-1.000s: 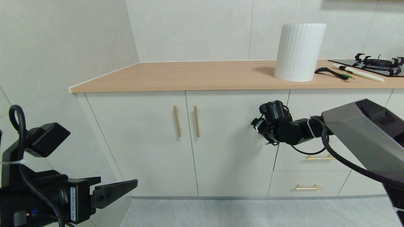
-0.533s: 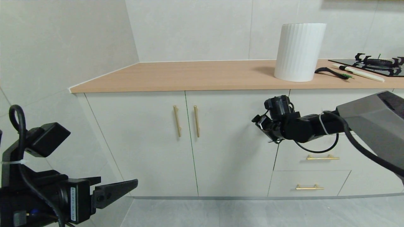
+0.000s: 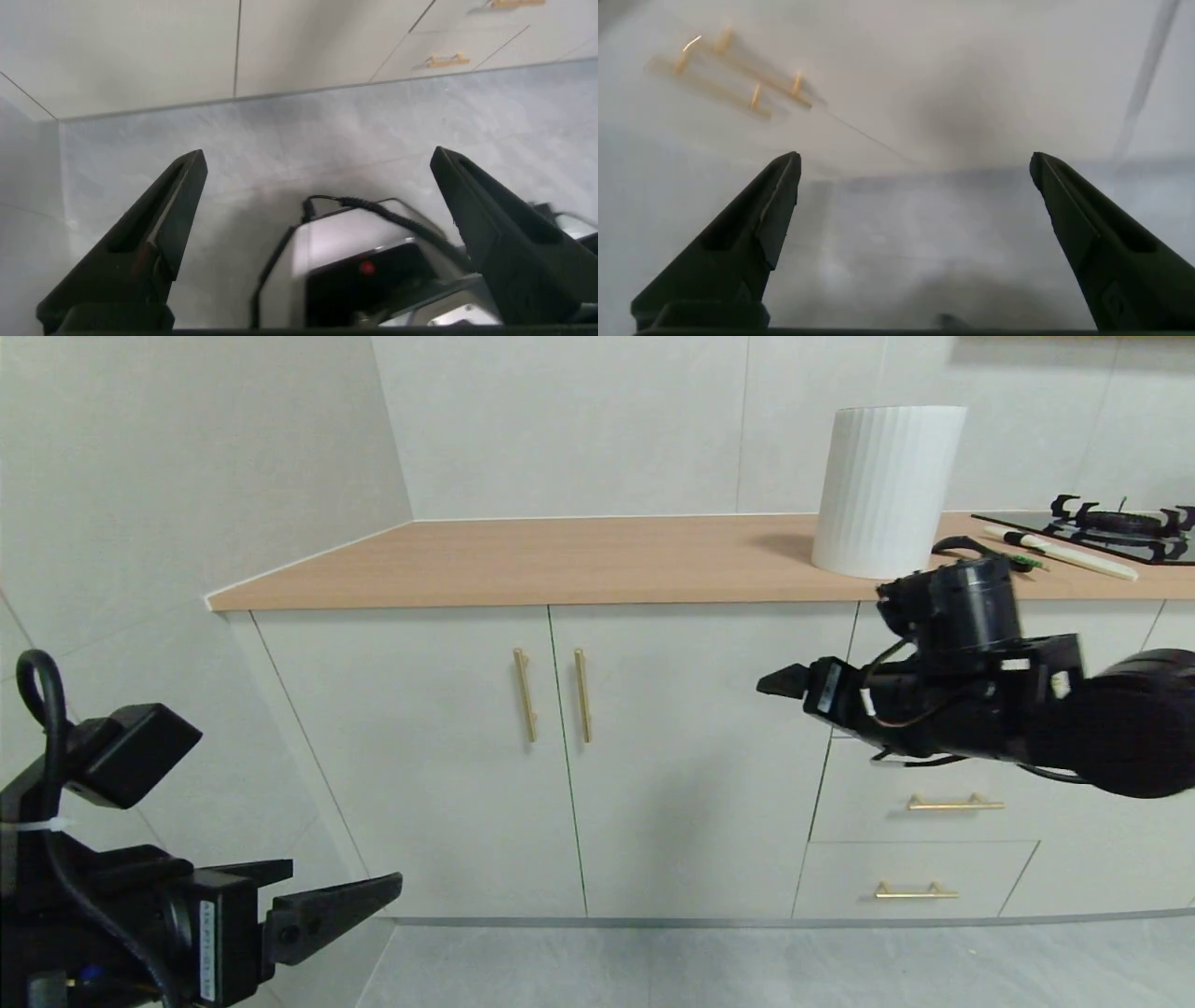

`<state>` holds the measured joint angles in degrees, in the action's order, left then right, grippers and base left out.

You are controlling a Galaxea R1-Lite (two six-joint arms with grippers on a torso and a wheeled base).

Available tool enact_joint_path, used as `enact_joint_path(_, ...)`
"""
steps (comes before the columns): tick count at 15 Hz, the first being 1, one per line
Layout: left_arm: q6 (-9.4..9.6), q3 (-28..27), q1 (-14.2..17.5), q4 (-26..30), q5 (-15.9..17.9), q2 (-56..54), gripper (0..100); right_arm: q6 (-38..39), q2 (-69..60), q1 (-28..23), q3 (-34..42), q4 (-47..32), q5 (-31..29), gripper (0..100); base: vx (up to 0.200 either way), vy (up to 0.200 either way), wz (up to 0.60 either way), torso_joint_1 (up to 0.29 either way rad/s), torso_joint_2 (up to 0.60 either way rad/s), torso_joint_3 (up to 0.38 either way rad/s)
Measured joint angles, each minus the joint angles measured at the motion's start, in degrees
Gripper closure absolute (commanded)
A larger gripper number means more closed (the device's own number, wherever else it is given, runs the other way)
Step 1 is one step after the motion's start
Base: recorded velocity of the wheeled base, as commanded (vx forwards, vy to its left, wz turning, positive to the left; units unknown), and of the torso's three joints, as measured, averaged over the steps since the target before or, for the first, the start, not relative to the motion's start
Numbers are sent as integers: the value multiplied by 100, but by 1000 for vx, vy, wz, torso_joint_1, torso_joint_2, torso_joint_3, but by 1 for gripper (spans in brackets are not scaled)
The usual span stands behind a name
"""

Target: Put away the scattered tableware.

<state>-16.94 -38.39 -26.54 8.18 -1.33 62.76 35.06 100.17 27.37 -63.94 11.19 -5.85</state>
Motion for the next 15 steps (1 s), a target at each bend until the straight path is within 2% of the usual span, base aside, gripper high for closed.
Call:
enact_joint_path(4, 400, 212, 9, -20, -44, -352, 0, -1374, -2089, 50, 1430, 7, 20, 0, 0, 0, 0, 0, 0, 0)
enact_joint_path(7, 447, 479, 9, -27, -340, -818, 0, -2099, -3936, 20, 2317, -140, -16, 0, 0, 0, 0, 0, 0, 0)
enact_joint_path(10, 510, 851, 79, -24, -549, -1591, 0, -2562, -5643, -297, 2806, -881, -115, 0, 0, 0, 0, 0, 0, 0)
enact_joint_path(13, 883, 1270, 411, 5, -595, -2729, 0, -2789, -7044, -890, 2982, -1885, -167, 0, 0, 0, 0, 0, 0, 0)
enact_joint_path(15, 1184, 1502, 852, 128, -611, -3658, 0, -2989, -7918, -1282, 3023, -2555, -178, 0, 0, 0, 0, 0, 0, 0)
